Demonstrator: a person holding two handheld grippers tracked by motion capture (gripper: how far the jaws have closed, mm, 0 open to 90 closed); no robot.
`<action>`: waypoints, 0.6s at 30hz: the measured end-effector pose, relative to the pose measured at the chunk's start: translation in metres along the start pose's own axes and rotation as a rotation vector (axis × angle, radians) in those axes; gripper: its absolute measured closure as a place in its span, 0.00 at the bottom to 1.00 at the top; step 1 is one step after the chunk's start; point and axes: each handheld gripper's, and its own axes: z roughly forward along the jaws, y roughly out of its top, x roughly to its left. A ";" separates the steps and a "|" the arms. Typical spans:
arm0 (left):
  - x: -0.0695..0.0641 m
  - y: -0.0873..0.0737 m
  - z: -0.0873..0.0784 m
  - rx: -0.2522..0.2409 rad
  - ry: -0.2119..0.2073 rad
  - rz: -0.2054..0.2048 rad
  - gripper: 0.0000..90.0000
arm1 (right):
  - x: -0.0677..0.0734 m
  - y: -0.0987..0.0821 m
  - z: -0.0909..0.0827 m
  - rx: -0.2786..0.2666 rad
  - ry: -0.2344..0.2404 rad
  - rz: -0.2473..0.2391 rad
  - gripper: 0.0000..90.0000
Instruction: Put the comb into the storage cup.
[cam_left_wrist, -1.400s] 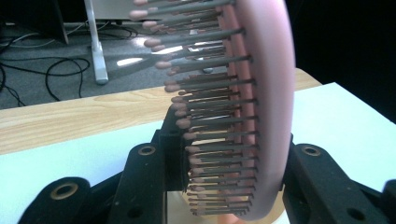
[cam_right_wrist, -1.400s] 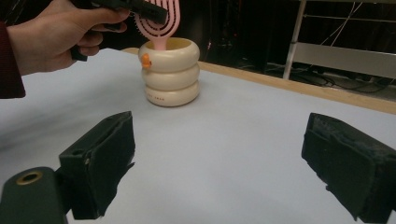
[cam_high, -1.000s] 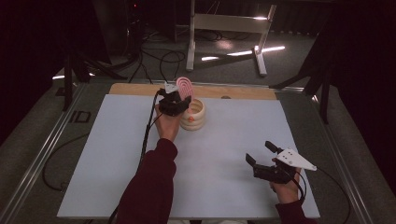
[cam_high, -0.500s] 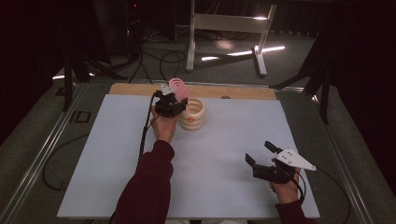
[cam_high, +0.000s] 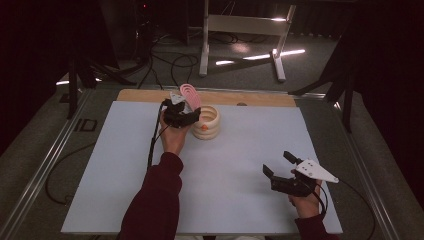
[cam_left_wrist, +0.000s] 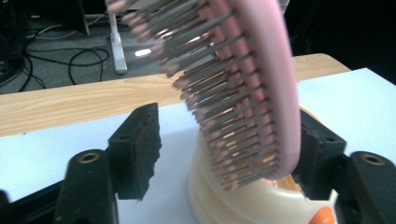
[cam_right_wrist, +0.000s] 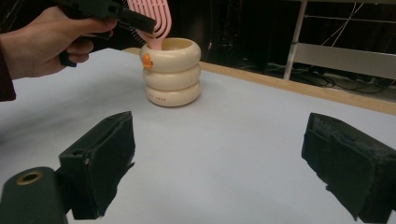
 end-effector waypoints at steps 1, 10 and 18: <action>0.001 -0.001 -0.001 0.000 0.006 0.005 0.33 | 0.000 0.000 0.000 0.000 0.000 0.001 0.11; 0.004 0.000 -0.008 -0.023 0.018 0.020 0.17 | 0.000 0.000 0.001 0.002 0.002 0.000 0.11; 0.003 0.003 -0.018 -0.029 0.011 0.052 0.09 | 0.001 0.000 0.001 0.005 0.006 -0.002 0.11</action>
